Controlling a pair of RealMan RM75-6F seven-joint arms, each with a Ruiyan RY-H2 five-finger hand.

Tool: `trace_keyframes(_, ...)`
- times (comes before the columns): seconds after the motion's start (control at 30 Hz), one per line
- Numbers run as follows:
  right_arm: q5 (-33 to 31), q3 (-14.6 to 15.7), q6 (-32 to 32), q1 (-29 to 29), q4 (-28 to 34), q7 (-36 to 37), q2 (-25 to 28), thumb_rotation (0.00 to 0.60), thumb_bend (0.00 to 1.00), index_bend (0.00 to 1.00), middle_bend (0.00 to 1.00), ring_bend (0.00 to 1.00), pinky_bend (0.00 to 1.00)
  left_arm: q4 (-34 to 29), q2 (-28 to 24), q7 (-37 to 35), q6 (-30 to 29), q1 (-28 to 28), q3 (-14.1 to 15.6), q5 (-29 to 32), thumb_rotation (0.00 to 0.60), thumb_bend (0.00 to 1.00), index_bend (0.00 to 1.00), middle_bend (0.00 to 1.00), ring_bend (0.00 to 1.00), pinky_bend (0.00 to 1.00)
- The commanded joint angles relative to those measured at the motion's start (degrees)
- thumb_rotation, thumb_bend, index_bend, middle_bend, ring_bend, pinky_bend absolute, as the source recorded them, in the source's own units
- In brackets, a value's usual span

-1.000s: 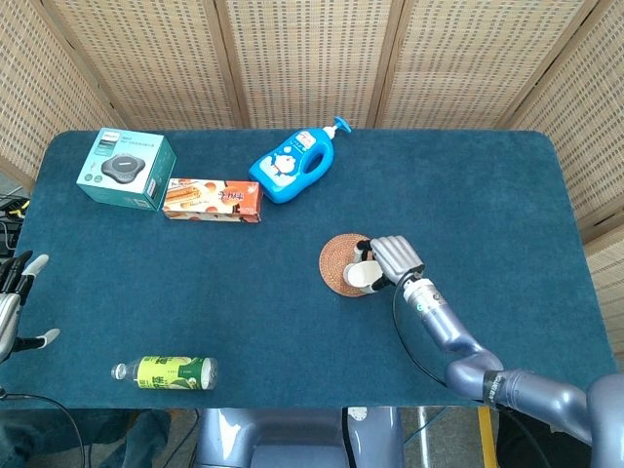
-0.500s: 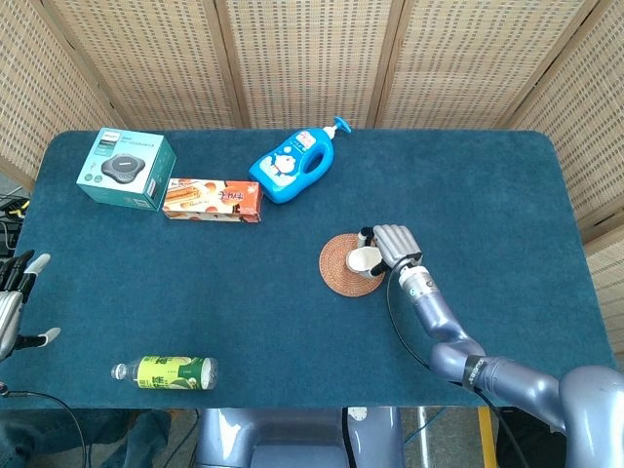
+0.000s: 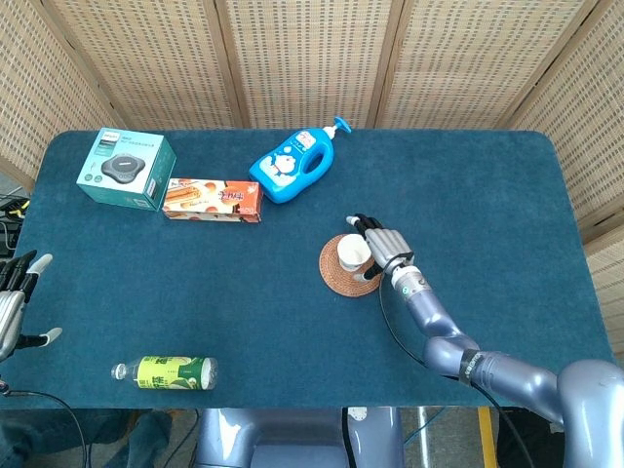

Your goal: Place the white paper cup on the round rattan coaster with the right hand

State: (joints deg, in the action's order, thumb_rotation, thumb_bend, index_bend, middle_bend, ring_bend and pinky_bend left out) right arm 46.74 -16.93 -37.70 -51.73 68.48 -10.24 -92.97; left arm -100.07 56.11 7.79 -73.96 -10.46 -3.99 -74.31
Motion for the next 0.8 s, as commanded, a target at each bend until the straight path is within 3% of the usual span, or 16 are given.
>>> trace_keyframes(0.03,-0.3,0.33,-0.28,-0.1,1.0,-0.39,0.65,0.6,0.01,0.04,0.0,0.0,0.22,-0.01,-0.01,-0.06,-0.09,0.04,0.05,-0.07,0.6,0.0,0.0,0.0,0.0,0.0)
trace_keyframes(0.13,-0.46,0.77,-0.82,0.16,2.97,-0.75,1.83,0.6,0.01,0.04,0.0,0.0,0.2,-0.09,-0.05,-0.16,-0.23,0.09,0.13,-0.24,0.6,0.0,0.0,0.0,0.0,0.0)
trace_keyframes(0.27,0.58,1.4,-3.25,1.44,7.87,-1.29,4.89,0.6,0.01,0.01,0.0,0.0,0.03,-0.17,-0.18,-0.49,-0.41,0.16,0.19,-0.48,0.6,0.0,0.0,0.0,0.0,0.0)
trace_keyframes(0.37,2.34,2.02,-5.23,2.85,12.25,-1.6,8.07,0.6,0.0,0.0,0.0,0.0,0.0,-0.2,-0.33,-0.89,-0.7,0.31,0.22,-0.68,0.6,0.0,0.0,0.0,0.0,0.0)
trace_keyframes(0.47,7.59,3.34,-9.67,5.96,18.25,-1.42,12.85,0.6,0.0,0.0,0.0,0.0,0.0,-0.3,-0.62,-1.67,-1.29,0.63,0.24,-1.1,0.6,0.0,0.0,0.0,0.0,0.0)
trace_keyframes(0.6,20.36,6.3,-21.07,12.88,23.73,1.44,19.04,0.6,0.0,0.0,0.0,0.0,0.0,-0.2,-0.74,-2.46,-2.05,1.05,0.46,-1.93,0.6,0.0,0.0,0.0,0.0,0.0)
trace_keyframes(0.8,34.11,11.44,-36.06,22.29,23.12,8.38,23.49,0.6,0.0,0.0,0.0,0.0,0.0,-0.01,-0.31,-2.63,-3.45,1.4,0.57,-3.41,0.6,0.0,0.0,0.0,0.0,0.0)
